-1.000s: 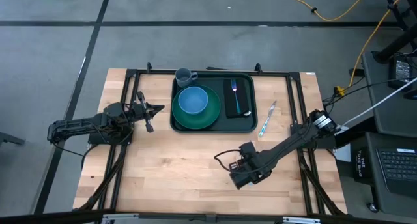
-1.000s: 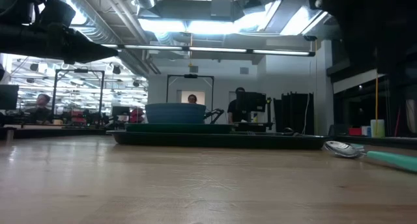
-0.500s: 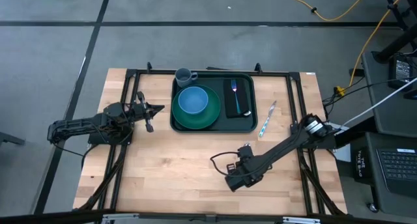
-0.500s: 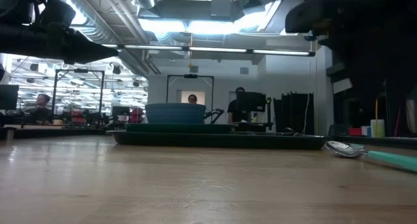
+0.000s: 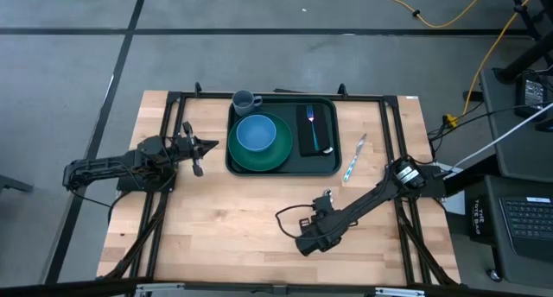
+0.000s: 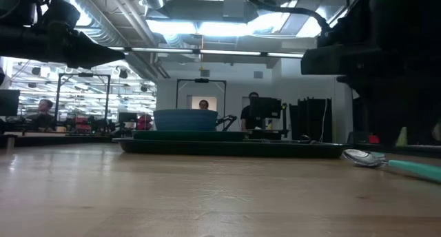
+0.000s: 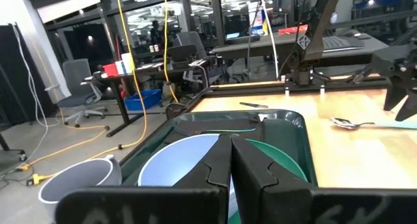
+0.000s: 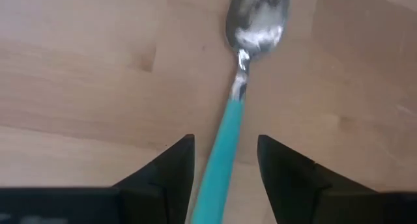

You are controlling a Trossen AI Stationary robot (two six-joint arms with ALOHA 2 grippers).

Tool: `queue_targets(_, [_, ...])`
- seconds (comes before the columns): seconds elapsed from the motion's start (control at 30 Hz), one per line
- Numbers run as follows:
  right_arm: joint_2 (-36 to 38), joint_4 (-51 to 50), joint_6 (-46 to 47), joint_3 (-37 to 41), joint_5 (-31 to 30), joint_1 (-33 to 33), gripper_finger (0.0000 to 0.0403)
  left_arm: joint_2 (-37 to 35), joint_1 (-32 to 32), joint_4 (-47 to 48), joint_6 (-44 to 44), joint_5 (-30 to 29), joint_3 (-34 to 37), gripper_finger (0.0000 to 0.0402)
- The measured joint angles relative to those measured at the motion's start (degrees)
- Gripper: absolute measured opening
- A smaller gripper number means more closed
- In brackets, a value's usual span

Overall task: Set up tray
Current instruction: Put the blue spoon on the black napkin to the left of the blue fork on the green serving tray

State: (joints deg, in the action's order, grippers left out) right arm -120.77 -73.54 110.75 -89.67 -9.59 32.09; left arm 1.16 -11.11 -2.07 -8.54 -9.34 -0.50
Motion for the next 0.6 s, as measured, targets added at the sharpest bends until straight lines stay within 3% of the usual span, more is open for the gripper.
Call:
queue_targets(0.23, [0.05,-1.27,-0.27,0.37,-2.01,-0.32,0.0171,0.01,0.00,0.00,0.44,0.00,0.01,0.0004])
queue_targets(0.6, [0.55,9.60,-1.37,9.04,-1.87,-1.14,0.0171,0.01,0.02,-0.07,1.36,0.02,-0.01,0.0004])
